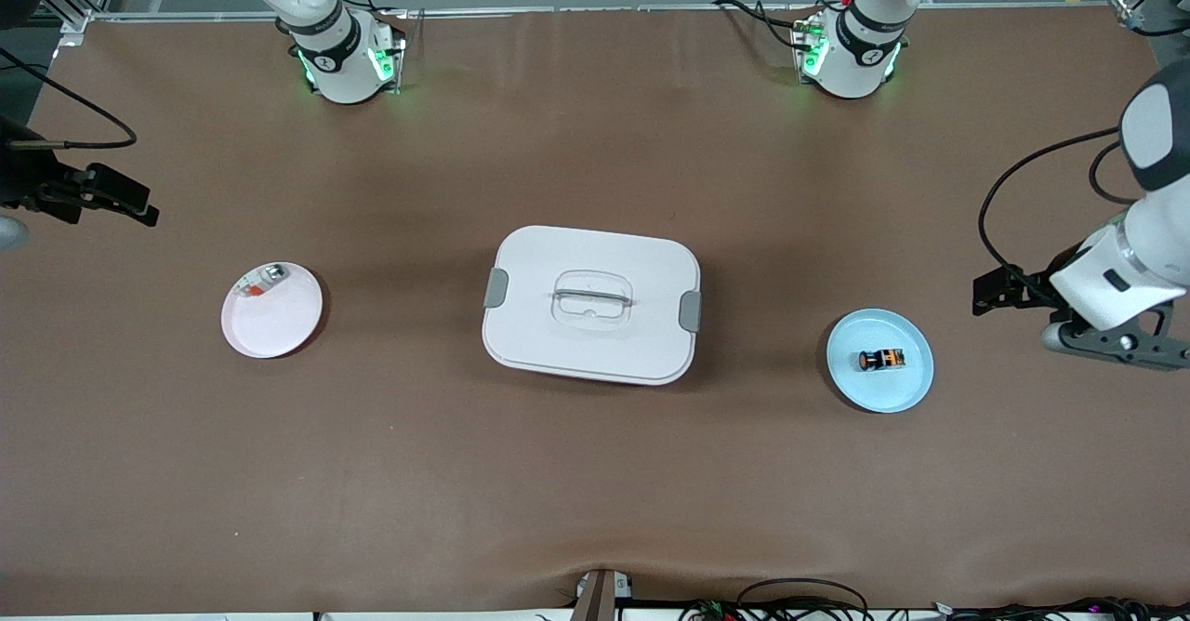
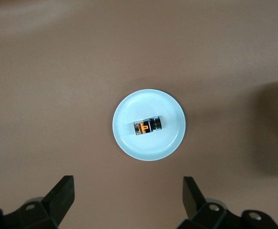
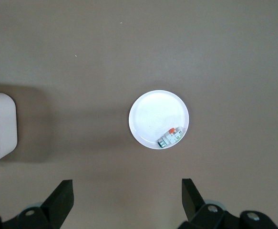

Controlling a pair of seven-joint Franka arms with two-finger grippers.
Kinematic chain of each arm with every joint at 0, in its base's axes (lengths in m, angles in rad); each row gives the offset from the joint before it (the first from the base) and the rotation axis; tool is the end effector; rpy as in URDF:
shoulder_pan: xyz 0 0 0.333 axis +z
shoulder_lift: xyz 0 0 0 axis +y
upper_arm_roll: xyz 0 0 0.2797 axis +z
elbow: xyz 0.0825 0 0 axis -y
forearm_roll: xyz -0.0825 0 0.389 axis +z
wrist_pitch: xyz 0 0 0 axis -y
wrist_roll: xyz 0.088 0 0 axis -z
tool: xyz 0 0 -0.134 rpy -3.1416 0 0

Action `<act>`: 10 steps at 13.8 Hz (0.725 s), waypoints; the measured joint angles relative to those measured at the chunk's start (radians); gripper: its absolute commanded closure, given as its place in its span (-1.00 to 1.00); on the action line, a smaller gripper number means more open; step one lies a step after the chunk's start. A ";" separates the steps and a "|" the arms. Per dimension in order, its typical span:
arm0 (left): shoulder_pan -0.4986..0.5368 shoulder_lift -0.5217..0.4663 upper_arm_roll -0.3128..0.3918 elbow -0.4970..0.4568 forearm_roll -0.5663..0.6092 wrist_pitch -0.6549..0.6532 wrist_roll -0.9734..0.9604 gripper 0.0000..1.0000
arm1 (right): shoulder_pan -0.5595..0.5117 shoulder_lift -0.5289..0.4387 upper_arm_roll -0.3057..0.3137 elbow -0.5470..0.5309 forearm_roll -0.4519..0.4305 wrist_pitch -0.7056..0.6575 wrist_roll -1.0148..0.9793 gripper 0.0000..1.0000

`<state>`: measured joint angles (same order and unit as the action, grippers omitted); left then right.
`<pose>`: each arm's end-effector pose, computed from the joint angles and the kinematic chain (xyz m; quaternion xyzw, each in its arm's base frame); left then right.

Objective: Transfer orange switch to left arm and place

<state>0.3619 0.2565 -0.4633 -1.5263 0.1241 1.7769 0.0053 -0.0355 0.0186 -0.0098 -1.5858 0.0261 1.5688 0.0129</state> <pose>0.6327 -0.0271 0.4618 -0.9982 0.0582 -0.0109 0.0036 0.5620 -0.0219 0.5435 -0.9993 0.0293 0.0176 0.0132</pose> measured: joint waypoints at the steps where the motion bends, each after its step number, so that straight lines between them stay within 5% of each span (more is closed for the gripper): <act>1: -0.001 -0.018 -0.002 0.000 -0.001 -0.016 -0.057 -1.00 | 0.000 0.000 0.000 0.000 0.000 0.000 0.000 -1.00; 7: -0.010 -0.086 -0.004 0.000 -0.002 -0.047 -0.170 -1.00 | 0.000 0.003 0.001 0.000 0.000 0.000 0.000 -1.00; 10: -0.103 -0.126 0.109 0.000 -0.002 -0.108 -0.170 -1.00 | 0.000 0.009 0.001 0.000 0.000 -0.008 0.000 -1.00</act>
<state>0.2587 0.1305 -0.3545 -1.5260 0.1225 1.6688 -0.1648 -0.0355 0.0272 -0.0091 -1.5857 0.0257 1.5612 0.0130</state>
